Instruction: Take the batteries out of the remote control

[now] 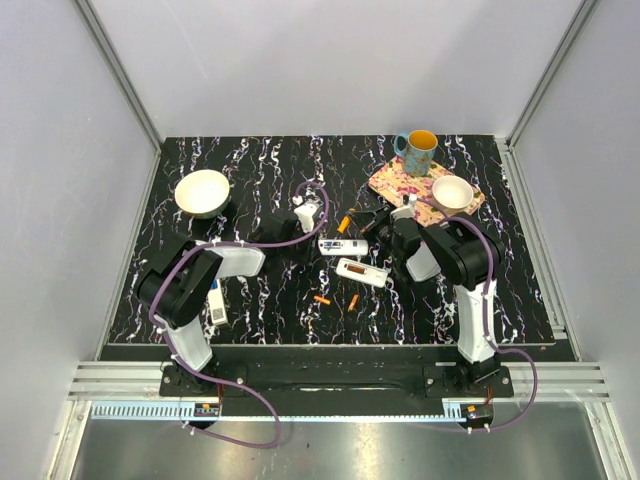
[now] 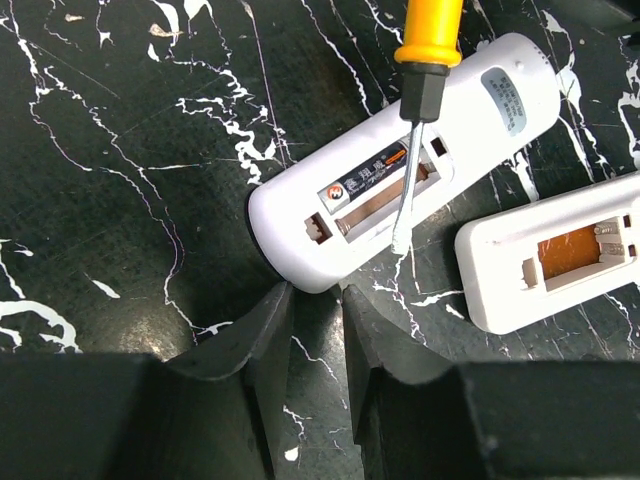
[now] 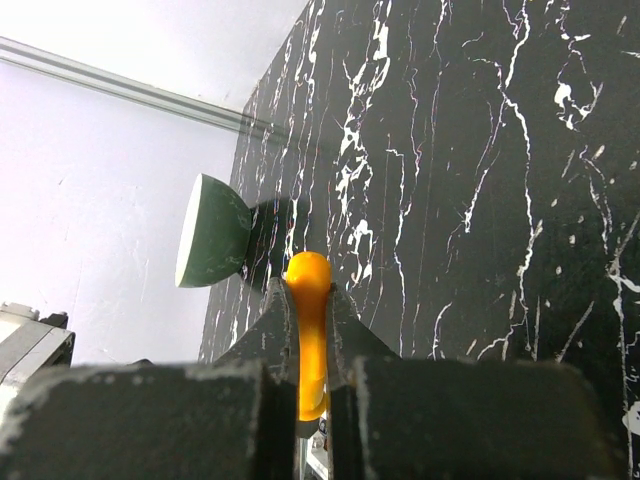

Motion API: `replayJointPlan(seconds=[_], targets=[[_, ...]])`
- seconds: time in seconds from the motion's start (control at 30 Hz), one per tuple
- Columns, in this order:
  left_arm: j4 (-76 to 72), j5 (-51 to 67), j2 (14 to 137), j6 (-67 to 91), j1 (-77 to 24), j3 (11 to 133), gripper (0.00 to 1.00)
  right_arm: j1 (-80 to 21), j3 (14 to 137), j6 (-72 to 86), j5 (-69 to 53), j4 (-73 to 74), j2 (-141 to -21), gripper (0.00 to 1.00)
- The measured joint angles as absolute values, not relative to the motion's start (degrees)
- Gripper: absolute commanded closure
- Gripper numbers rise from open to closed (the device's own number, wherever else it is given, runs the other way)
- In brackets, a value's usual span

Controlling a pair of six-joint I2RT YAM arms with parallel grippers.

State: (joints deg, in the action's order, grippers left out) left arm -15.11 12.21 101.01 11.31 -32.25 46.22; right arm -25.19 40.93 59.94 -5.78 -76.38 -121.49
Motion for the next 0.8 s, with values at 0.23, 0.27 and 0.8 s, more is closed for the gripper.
replayJointPlan(seconds=[0.23, 0.27, 0.8], targets=[[-15.1, 12.3, 101.0, 11.6, -32.3, 46.2, 0.63, -25.2, 41.0, 60.0, -6.7, -76.3, -121.6, 1.0], [-15.1, 12.4, 101.0, 11.7, -32.3, 46.2, 0.6, -25.2, 41.0, 59.9, -6.8, -76.3, -121.6, 1.0], [-6.0, 13.0, 96.7, 11.3, -32.9, 47.9, 0.55, -22.3, 32.6, 54.9, -5.7, -75.2, -109.3, 1.0]])
